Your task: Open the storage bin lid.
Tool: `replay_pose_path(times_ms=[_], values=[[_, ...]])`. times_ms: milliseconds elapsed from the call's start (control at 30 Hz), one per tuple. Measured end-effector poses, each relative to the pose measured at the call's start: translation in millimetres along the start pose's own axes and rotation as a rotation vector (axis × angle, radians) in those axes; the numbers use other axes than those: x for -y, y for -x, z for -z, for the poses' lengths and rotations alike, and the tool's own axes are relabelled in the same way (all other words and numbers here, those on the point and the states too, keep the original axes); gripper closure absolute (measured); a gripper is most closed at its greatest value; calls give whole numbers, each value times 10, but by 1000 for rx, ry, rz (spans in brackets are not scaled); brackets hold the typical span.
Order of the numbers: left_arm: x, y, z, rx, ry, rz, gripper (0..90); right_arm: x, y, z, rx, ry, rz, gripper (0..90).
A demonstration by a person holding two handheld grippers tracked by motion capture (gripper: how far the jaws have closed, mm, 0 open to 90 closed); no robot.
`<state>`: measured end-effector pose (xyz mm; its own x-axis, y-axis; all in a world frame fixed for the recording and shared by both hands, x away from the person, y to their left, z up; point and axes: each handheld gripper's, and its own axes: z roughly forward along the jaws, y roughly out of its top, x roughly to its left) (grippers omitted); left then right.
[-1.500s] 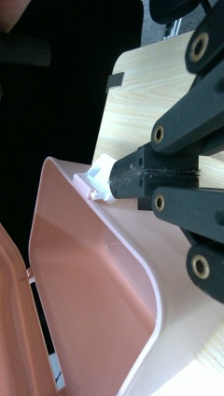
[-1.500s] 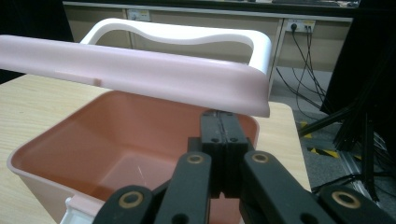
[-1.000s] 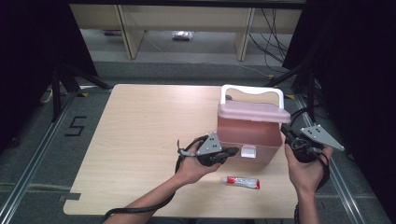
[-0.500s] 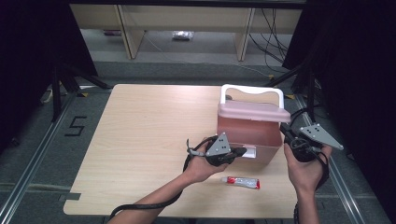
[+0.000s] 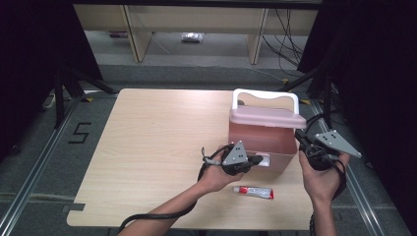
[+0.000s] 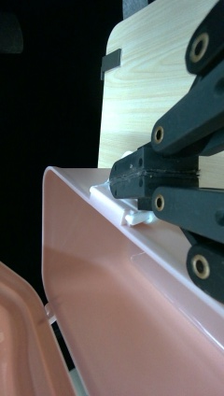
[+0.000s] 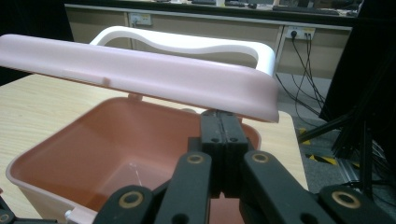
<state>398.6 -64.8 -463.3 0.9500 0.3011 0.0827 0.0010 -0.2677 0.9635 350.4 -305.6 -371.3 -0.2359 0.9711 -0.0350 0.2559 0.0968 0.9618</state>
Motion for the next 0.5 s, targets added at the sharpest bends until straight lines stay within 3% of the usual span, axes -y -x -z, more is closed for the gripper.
replay_pose_path(times_ms=[133, 167, 500], values=[[8, 33, -27, -7, -10, -12, 894, -9, -1, -7, 2, 8, -3, 900], [11, 39, -32, -7, -12, -14, 894, -15, -9, -11, 6, 16, -22, 900], [16, 59, -47, -26, -10, -25, 894, -96, 2, -48, 11, 42, -16, 900]])
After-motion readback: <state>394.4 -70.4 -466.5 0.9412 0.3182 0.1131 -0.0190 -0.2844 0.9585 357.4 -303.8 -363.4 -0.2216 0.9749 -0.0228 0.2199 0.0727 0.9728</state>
